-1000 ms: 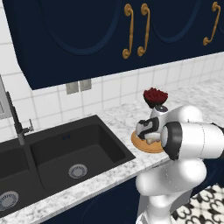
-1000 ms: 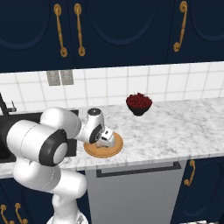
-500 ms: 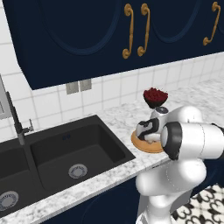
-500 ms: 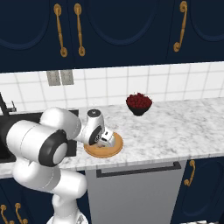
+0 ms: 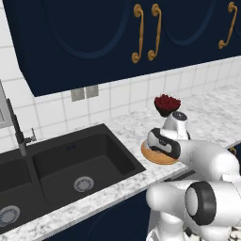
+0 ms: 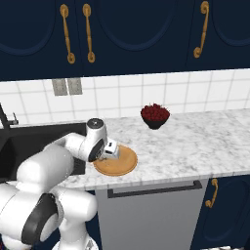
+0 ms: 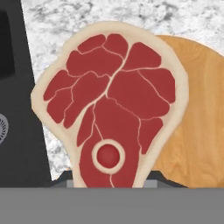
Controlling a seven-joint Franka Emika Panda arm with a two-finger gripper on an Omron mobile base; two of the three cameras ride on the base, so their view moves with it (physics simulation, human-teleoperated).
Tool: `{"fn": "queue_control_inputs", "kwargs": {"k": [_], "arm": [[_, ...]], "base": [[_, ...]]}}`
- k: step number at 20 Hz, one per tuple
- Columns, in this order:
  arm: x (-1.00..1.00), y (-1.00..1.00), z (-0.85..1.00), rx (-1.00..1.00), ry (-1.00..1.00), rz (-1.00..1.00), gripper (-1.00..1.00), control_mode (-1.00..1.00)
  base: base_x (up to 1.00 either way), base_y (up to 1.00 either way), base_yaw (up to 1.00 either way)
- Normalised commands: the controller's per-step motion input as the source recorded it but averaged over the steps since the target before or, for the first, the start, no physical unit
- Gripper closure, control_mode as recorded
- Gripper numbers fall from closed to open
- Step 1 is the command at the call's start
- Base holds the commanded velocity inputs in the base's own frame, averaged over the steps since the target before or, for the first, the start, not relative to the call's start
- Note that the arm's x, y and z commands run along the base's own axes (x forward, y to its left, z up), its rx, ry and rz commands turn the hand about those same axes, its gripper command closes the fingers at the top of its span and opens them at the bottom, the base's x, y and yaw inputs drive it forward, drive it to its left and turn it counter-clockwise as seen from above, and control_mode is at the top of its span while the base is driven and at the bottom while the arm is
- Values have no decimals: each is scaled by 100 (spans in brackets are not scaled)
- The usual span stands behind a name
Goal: Pick up the knife from the drawer and place it on the cutting board. Then place the meat from the plate to the cutting board.
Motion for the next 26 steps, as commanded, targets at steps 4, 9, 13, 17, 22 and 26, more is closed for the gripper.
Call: {"fn": "queue_control_inputs", "kwargs": {"k": [4,9,13,17,22,26], "arm": [[-45,32,100,-4,29,1,100,-100],[-62,11,28,-3,9,0,100,-100],[-94,3,22,-3,-16,0,100,-100],[-61,0,2,-1,-6,1,100,-100],[0,0,0,0,0,0,100,-100],[0,0,0,0,0,1,100,100]], "base": [[0,0,0],[0,0,0],[0,0,0],[0,0,0],[0,0,0],[-4,1,8]]}}
